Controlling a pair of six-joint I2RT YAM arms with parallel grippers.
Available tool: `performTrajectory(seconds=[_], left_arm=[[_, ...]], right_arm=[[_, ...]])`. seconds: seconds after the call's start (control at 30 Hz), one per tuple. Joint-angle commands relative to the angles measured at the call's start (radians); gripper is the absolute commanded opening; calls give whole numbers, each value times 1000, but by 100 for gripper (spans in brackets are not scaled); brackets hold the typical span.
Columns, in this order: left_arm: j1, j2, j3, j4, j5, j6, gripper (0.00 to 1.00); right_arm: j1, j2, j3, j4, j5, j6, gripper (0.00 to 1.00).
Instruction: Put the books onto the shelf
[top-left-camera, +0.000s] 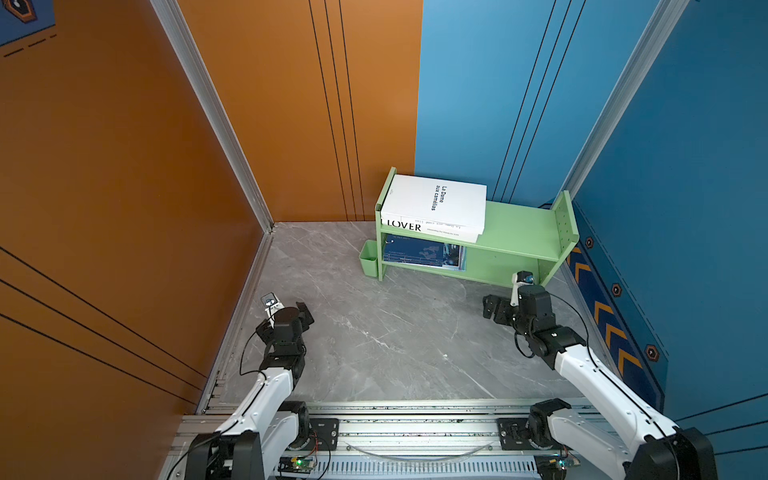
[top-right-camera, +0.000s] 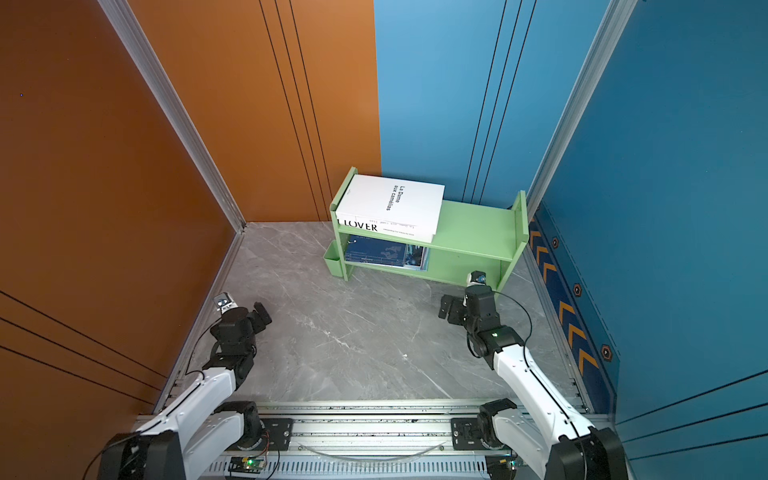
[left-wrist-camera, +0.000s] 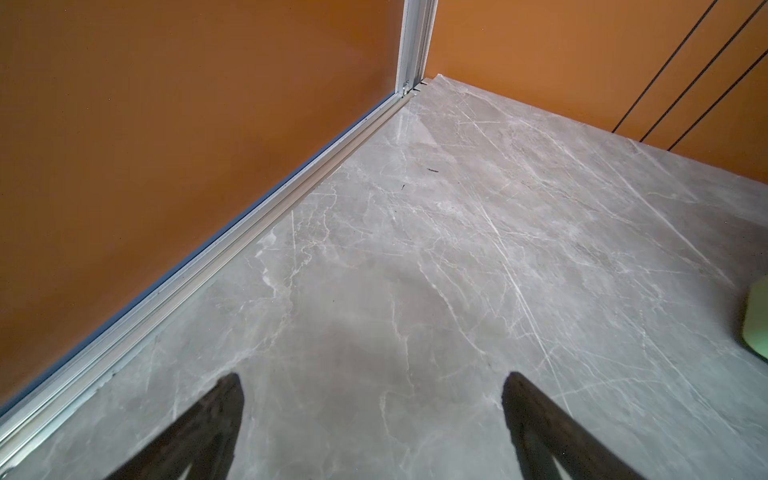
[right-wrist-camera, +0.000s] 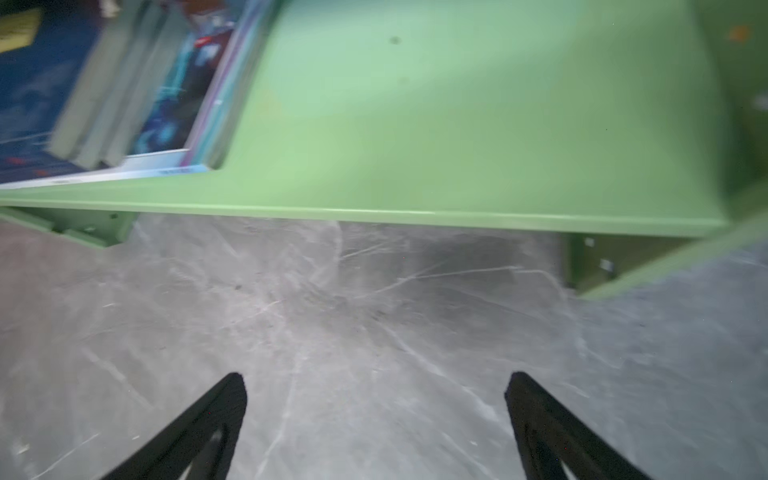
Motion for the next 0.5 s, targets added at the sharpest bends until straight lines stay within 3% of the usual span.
performTrajectory(seconds=[0.0, 0.13, 0.33, 0.47], left_arm=[[-27, 133, 5, 239, -13, 102, 98], [-86, 274, 61, 349, 11, 215, 98], [-112, 477, 65, 611, 55, 283, 98], [-136, 501, 80, 578, 58, 296, 98]], right_arm=[[-90, -52, -56, 8, 125, 0, 100], [-199, -92, -80, 31, 108, 0, 100], [-231, -119, -140, 168, 168, -49, 100], [-233, -91, -216, 359, 171, -103, 100]])
